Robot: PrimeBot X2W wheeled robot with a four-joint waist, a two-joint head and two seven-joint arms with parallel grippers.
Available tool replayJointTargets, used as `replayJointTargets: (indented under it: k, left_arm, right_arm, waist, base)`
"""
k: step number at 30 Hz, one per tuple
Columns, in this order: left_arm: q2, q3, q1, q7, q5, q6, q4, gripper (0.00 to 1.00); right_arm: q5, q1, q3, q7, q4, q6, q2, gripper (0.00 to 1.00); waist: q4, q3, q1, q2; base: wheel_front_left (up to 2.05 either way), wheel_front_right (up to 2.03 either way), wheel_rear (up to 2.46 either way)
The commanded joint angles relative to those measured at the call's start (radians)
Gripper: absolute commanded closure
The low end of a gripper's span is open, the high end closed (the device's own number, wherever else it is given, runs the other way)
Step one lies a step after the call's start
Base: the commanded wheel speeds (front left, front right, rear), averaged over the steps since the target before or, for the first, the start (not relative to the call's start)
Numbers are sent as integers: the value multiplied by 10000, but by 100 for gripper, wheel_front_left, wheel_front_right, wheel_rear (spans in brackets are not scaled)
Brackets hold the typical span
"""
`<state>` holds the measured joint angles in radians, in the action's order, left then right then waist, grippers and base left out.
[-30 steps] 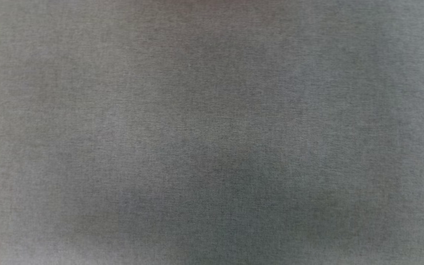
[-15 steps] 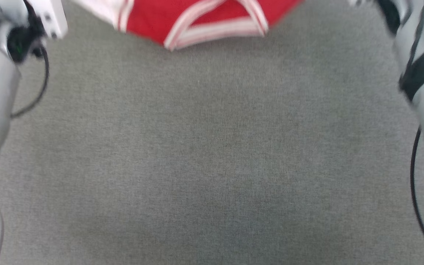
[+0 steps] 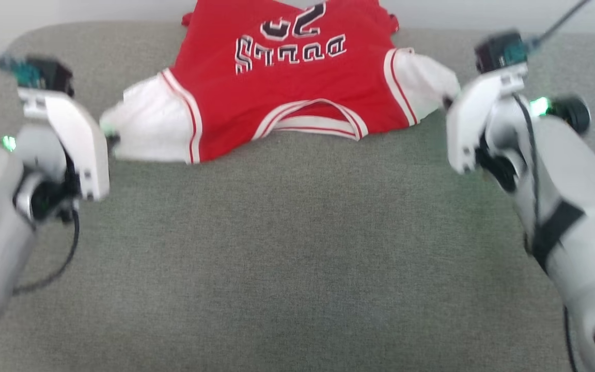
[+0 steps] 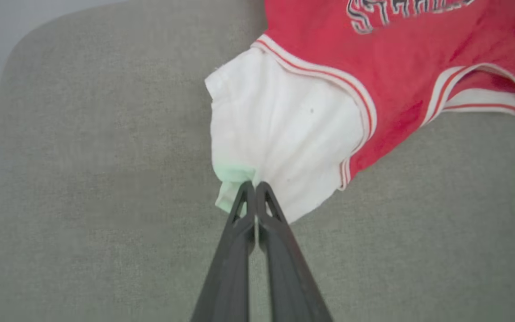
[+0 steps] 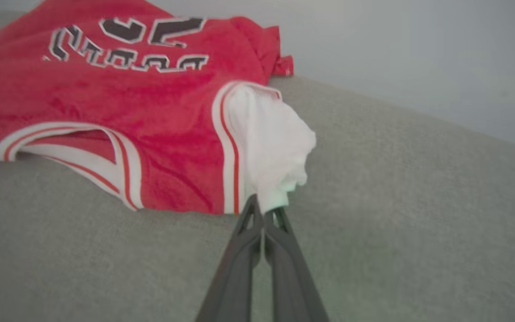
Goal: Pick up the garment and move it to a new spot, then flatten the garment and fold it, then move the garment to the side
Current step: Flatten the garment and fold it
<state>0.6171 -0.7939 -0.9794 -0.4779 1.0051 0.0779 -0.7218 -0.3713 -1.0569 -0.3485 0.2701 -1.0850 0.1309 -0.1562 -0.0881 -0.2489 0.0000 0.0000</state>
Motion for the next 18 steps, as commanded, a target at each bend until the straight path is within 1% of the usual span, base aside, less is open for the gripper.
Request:
replayJointTargets:
  k: [1,4,7,11,14,18]
  left_arm:
    - [274,23,557,-80,168,-217,565,100]
    - [887,130,1600,-165,363,-842,2041,100]
    - [1533,278,2660,-253,720,-1518,3593,100]
    - [2352,431,3919,-247,981,-2421,5472,100]
    - [2865,533,4776,-194,1267,-3058,6705,100]
    - [3384,595,5857,-53,1551,-3790,7945,100]
  right_arm:
    - [-466,658,-277,499,611,-3,-303,100]
    - [-1362,1887,-709,1560,2382,-3,-1153,100]
    - [-2057,3198,-804,2680,4358,-3,-2047,100]
    - [-2605,4927,-192,4144,6805,-2,-2872,100]
    - [-2699,6222,477,5188,8442,-3,-3149,100]
    - [-2599,7921,1402,6407,10299,-3,-2959,100]
  waist:
    - [28,138,0,0]
    - [43,275,0,0]
    - [63,373,0,0]
    - [74,439,0,0]
    - [86,488,0,0]
    - [104,555,0,0]
  base:
    - [0,0,0]
    - [0,0,0]
    - [0,0,0]
    - [0,0,0]
    - [0,0,0]
    - [0,0,0]
